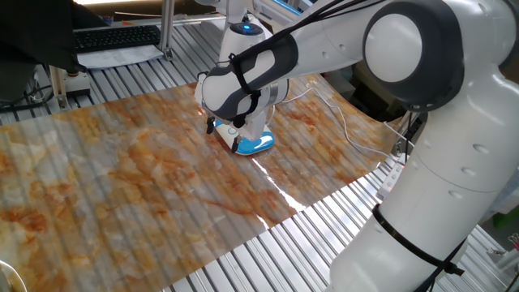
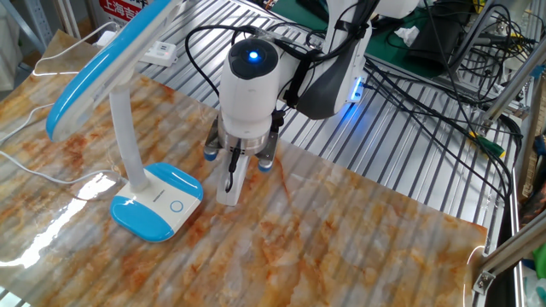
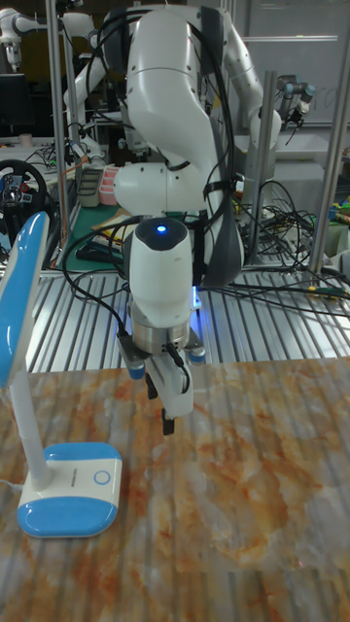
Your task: Turn on the desk lamp by pressing the button
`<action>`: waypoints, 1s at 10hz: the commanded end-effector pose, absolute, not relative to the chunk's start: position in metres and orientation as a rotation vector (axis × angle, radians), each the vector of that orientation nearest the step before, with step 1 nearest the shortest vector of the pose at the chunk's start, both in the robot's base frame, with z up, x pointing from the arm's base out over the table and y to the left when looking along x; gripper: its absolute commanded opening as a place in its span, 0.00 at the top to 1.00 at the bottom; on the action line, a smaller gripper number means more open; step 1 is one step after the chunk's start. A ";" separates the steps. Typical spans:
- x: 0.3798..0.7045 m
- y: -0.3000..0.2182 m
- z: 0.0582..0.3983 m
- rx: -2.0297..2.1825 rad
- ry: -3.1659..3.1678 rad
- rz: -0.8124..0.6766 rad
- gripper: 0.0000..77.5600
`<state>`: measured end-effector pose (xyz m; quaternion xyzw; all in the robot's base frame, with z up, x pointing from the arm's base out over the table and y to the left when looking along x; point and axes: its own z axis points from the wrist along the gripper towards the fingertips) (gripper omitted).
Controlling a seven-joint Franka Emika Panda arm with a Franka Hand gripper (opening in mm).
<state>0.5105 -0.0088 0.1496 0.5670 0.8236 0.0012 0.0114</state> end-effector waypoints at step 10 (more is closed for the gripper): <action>0.512 -0.009 0.151 1.711 2.592 -0.026 0.00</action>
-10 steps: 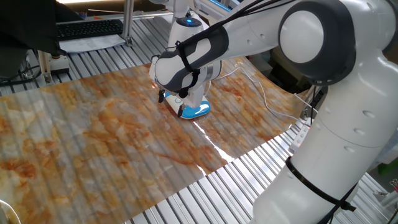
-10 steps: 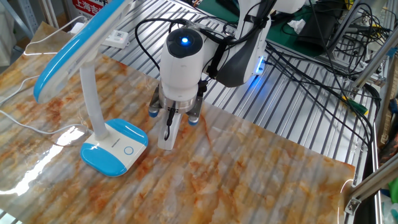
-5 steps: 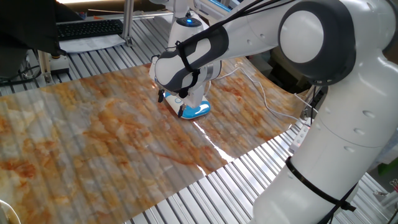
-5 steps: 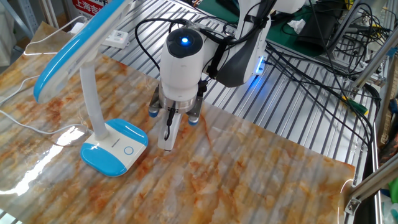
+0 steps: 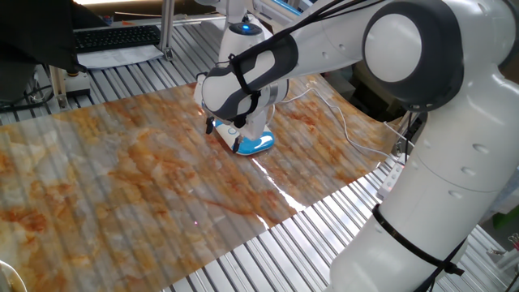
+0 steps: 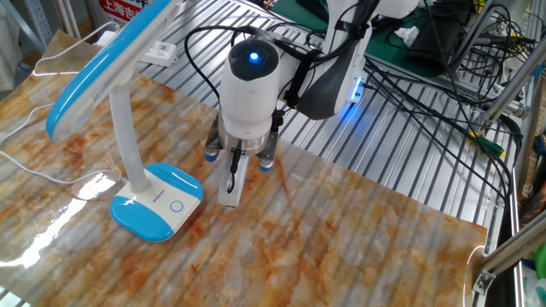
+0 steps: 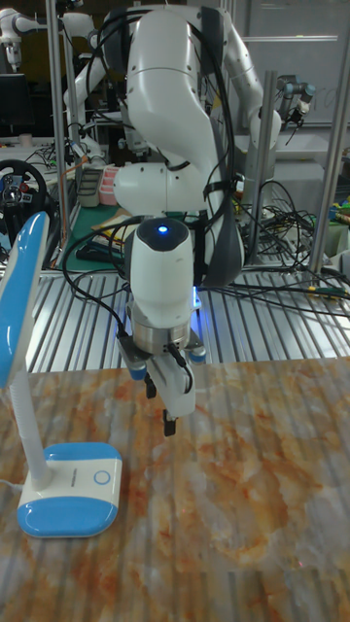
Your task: Turn on the desk lamp by pressing the button
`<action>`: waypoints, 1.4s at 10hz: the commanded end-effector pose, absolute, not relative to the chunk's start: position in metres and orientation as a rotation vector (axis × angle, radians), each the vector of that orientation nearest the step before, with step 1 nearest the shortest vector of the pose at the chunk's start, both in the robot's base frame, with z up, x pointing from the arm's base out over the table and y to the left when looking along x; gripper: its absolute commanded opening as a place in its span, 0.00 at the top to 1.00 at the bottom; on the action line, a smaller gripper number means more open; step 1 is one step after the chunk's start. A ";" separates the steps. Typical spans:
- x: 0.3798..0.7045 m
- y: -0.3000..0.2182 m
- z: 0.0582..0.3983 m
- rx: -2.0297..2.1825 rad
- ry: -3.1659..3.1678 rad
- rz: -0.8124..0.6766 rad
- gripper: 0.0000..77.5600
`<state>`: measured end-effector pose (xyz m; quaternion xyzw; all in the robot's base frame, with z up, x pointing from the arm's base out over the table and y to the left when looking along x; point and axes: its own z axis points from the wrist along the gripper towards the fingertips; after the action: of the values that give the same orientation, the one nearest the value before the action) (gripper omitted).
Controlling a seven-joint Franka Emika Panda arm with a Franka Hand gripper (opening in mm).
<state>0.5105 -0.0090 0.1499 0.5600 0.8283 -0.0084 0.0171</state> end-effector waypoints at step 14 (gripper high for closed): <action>0.512 -0.009 0.151 1.730 2.642 0.007 0.00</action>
<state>0.5096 -0.0089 0.1490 0.5456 0.8379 -0.0104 0.0136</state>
